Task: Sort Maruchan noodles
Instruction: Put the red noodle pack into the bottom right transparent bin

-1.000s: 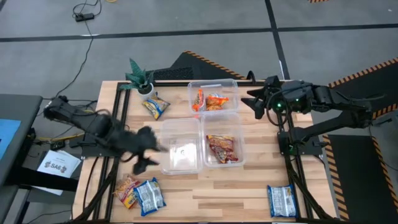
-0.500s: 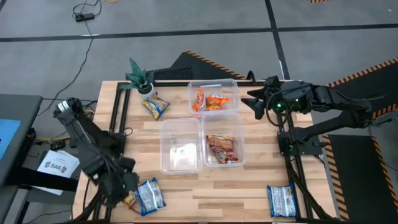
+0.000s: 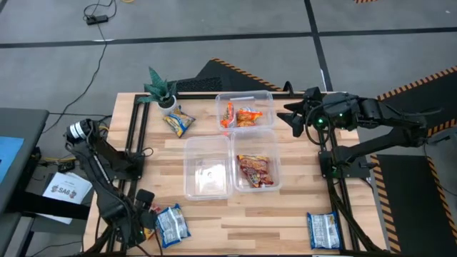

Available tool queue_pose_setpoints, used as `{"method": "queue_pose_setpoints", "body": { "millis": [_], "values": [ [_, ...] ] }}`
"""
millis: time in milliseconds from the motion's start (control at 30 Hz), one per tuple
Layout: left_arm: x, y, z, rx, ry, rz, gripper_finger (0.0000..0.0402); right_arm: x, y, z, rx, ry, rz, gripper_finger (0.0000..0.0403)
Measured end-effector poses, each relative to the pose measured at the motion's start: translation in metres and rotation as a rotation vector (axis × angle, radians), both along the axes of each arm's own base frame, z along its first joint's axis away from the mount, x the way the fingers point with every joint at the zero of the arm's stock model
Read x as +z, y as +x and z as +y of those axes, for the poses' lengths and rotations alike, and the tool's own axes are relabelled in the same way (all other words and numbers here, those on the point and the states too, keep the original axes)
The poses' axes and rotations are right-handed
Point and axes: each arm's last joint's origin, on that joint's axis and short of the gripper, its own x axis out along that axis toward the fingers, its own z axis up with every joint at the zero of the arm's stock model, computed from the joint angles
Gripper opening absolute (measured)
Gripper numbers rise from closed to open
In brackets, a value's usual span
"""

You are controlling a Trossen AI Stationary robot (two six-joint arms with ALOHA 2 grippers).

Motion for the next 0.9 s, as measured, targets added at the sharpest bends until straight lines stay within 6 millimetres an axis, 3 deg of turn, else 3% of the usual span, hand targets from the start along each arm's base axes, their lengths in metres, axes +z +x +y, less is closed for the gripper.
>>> {"method": "queue_pose_setpoints", "body": {
  "millis": [400,733,800,900],
  "values": [
    [-0.041,-0.010,0.020,-0.121,0.095,-0.029,0.0256,0.000,0.000,0.000,-0.001,0.002,-0.001,0.0282],
    [-0.064,-0.014,0.026,-0.131,0.039,-0.029,0.0251,0.000,0.000,0.000,-0.014,0.028,-0.012,0.0282],
    [-0.065,-0.013,0.027,-0.129,0.043,-0.034,0.0229,0.000,0.000,0.000,-0.014,0.028,-0.011,0.0282],
    [-0.065,-0.012,0.027,-0.109,0.042,-0.034,0.0149,0.000,0.000,0.000,-0.015,0.028,-0.011,0.0282]
  ]
}}
